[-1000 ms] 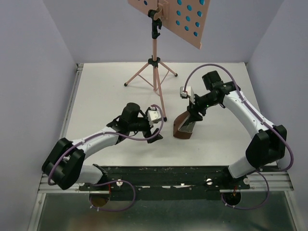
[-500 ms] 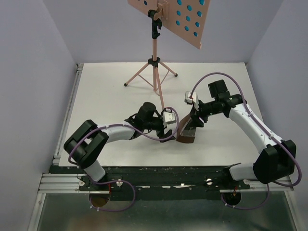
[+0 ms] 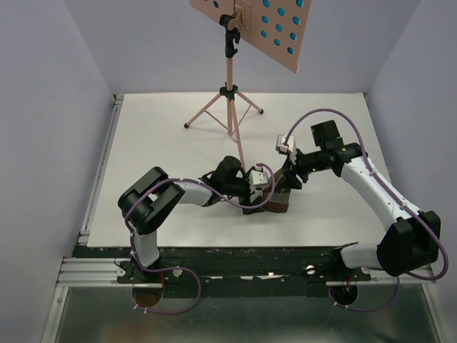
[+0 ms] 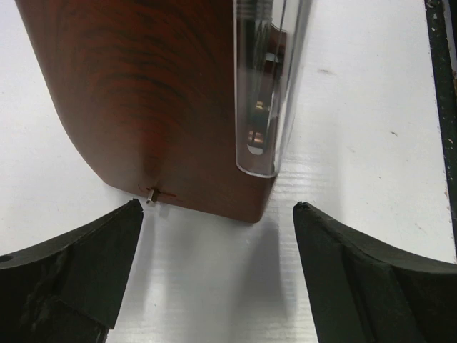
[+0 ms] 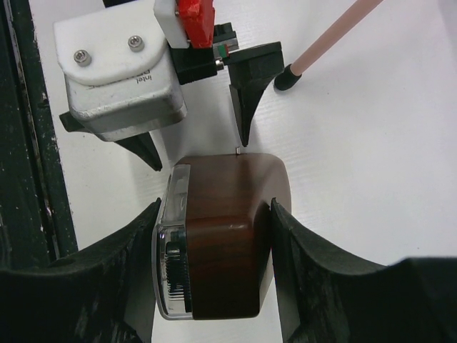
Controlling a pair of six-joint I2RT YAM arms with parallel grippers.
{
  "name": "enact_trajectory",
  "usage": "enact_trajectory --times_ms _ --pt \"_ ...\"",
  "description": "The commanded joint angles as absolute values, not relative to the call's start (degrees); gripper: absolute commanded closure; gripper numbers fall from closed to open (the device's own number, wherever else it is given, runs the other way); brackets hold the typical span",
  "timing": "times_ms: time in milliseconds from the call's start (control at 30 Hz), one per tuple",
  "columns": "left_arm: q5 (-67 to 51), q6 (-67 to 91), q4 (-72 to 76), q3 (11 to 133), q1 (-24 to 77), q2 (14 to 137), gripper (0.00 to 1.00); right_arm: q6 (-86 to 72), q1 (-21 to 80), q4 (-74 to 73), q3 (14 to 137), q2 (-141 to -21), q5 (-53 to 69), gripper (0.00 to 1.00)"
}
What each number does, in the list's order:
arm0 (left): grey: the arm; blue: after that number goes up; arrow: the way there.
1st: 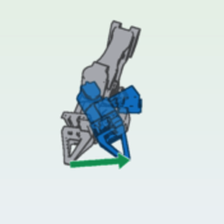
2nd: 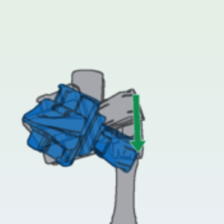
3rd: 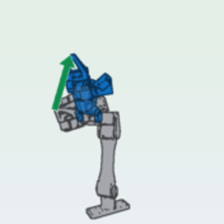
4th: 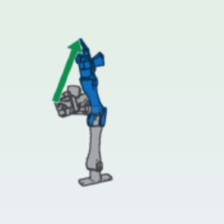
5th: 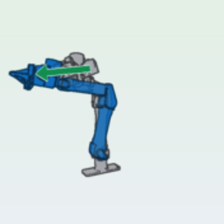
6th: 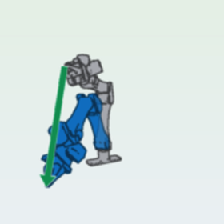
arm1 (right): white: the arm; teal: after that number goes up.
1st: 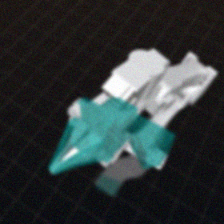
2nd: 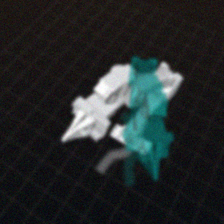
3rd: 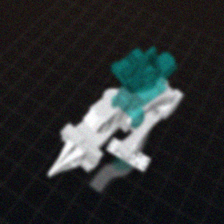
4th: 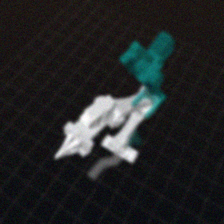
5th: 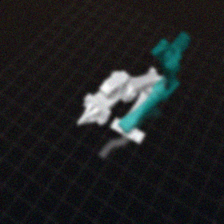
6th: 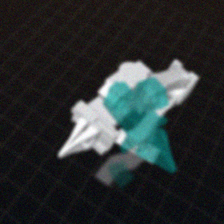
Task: Pack up the instrument practice props
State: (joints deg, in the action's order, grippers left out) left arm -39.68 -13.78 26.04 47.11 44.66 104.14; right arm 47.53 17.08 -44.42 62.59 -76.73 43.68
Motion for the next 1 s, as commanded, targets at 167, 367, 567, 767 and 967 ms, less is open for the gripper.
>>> enact_trajectory --times_ms 167,367,567,767,967 --pt "-41.83 -13.01 29.18 50.18 45.26 106.70 0.17 43.86 16.61 -46.23 61.26 -76.38 45.97 0.92" --pt "-41.05 -12.05 27.25 50.89 45.35 107.14 0.26 43.51 16.61 -45.79 61.35 -76.64 45.79 0.92" --pt "-38.94 -10.37 26.54 51.59 45.44 107.93 0.40 42.98 16.61 -45.18 60.56 -76.03 45.97 0.92" --pt "-39.20 -9.58 25.84 51.86 45.44 107.84 0.76 42.89 16.61 -44.91 60.12 -75.85 45.97 0.92" --pt "-36.92 -8.61 24.26 51.15 45.26 105.74 0.32 44.12 16.61 -46.14 60.82 -75.94 45.79 0.92"
